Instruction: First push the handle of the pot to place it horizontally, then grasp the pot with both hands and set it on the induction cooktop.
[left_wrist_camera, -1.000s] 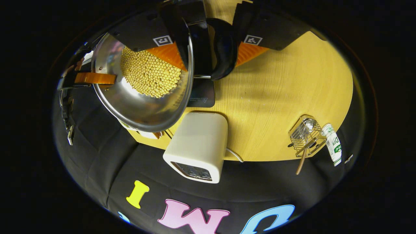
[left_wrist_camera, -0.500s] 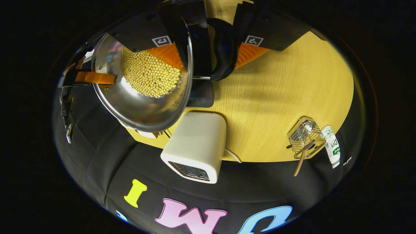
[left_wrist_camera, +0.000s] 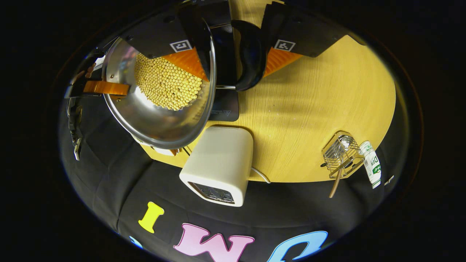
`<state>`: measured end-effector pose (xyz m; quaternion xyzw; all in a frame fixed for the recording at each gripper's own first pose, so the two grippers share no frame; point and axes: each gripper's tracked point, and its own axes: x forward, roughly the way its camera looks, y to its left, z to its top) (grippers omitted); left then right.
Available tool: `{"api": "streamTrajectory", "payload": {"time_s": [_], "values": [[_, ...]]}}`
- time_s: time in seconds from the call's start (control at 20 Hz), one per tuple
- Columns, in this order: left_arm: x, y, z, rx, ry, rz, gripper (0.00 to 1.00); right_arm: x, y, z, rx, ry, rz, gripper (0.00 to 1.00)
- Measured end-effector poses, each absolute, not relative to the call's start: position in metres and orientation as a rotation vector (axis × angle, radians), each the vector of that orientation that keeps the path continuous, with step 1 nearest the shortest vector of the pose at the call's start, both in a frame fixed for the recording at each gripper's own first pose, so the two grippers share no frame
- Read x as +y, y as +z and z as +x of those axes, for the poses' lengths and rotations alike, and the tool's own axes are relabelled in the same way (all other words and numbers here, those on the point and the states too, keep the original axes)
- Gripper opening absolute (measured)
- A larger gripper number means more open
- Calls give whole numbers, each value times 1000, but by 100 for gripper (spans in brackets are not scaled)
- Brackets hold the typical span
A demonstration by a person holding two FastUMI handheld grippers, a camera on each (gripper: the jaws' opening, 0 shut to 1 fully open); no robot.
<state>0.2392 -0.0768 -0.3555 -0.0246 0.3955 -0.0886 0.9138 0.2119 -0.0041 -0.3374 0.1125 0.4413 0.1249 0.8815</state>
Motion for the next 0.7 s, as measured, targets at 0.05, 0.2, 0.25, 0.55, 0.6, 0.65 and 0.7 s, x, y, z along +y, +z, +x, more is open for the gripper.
{"api": "streamTrajectory", "payload": {"time_s": [0.05, 0.2, 0.25, 0.55, 0.6, 0.65, 0.7], "values": [[-77, -356, 239, 815, -181, -53, 67, -3, -338, 211, 928, 262, 241, 60], [-80, -364, 237, 847, -168, -78, 72, -1, -340, 210, 955, 274, 270, 61], [-80, -367, 234, 863, -158, -77, 73, -2, -341, 210, 960, 271, 266, 61], [-70, -345, 221, 838, -91, 20, 96, -26, -317, 206, 889, 240, 257, 96], [-68, -333, 219, 811, -78, 38, 96, -31, -310, 204, 868, 235, 258, 93], [-65, -318, 218, 770, -58, 60, 96, -34, -300, 201, 846, 234, 261, 99], [-63, -301, 215, 725, -41, 83, 96, -36, -291, 199, 818, 231, 261, 93]]}}
